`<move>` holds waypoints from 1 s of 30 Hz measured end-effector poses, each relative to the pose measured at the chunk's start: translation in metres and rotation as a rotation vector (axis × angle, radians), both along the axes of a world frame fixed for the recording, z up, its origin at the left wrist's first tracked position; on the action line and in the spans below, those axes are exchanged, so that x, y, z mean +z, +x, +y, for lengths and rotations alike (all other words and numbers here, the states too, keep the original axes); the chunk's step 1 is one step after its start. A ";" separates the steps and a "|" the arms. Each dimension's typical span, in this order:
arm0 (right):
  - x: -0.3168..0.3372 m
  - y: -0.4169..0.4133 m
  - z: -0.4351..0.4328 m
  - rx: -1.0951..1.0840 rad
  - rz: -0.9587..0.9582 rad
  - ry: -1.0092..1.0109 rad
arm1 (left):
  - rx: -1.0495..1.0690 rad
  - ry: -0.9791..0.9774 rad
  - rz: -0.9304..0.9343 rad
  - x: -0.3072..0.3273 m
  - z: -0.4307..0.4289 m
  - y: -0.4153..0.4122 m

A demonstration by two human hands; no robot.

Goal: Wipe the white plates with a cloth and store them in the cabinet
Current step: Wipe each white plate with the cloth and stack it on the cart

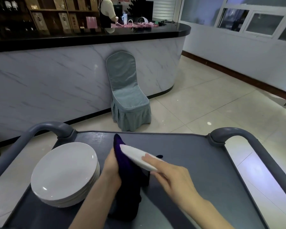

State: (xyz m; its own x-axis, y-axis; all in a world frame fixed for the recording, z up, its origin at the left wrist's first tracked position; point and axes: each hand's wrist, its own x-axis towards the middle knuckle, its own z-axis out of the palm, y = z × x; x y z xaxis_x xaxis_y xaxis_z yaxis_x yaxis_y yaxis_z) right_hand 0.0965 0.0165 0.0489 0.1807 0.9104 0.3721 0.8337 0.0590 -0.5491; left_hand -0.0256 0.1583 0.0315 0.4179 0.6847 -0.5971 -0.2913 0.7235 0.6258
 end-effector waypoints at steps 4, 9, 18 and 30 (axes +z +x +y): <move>0.004 -0.018 0.018 -0.109 0.667 0.008 | -0.098 0.527 0.223 0.001 -0.027 0.031; 0.010 -0.002 0.024 -0.154 0.964 0.037 | -0.304 1.425 0.490 -0.018 -0.029 0.021; 0.007 -0.001 0.017 -0.167 1.104 0.027 | -0.434 1.471 0.508 -0.026 -0.005 0.022; 0.007 0.002 0.011 -0.177 1.209 0.025 | -0.479 1.364 0.438 -0.046 0.020 0.029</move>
